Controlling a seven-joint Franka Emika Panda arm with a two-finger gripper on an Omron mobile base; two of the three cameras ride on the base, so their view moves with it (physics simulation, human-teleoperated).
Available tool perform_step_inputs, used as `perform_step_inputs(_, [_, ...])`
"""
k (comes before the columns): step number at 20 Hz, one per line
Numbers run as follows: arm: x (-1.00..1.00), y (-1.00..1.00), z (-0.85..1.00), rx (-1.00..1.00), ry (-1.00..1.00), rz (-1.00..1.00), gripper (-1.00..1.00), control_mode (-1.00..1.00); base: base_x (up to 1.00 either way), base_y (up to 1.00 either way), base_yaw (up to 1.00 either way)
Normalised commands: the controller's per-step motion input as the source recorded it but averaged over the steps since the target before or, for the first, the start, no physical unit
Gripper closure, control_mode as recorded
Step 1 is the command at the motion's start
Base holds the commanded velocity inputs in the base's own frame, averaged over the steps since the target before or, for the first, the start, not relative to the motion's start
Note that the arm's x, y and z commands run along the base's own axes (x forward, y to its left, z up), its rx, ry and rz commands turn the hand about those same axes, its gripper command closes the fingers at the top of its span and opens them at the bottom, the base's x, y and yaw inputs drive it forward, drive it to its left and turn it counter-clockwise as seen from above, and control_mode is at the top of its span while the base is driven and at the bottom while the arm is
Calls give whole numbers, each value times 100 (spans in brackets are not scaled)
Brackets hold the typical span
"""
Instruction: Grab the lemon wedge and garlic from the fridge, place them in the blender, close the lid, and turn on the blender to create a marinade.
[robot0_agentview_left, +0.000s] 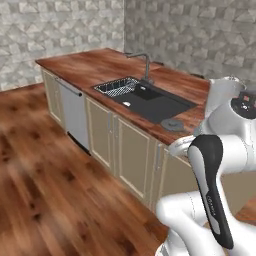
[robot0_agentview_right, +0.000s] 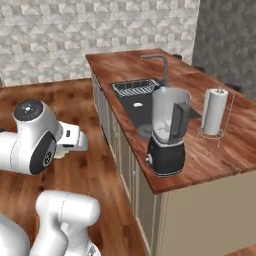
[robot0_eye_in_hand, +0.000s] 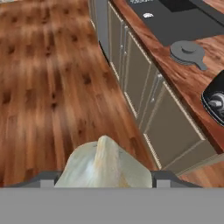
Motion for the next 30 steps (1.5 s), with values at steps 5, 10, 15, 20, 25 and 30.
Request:
perform_step_inputs(5, [0, 0, 0, 0, 0, 0, 100, 100, 7, 44, -51])
perform_step_inputs(10, [0, 0, 0, 0, 0, 0, 100, 100, 9, 53, -48])
perform_step_inputs(15, [0, 0, 0, 0, 0, 0, 100, 100, 17, 67, -42])
perform_step_inputs(20, [0, 0, 0, 0, 0, 0, 100, 100, 31, 52, -36])
perform_step_inputs(25, [0, 0, 0, 0, 0, 0, 100, 100, 30, 19, -33])
perform_step_inputs(30, [0, 0, 0, 0, 0, 0, 100, 100, 22, 7, -35])
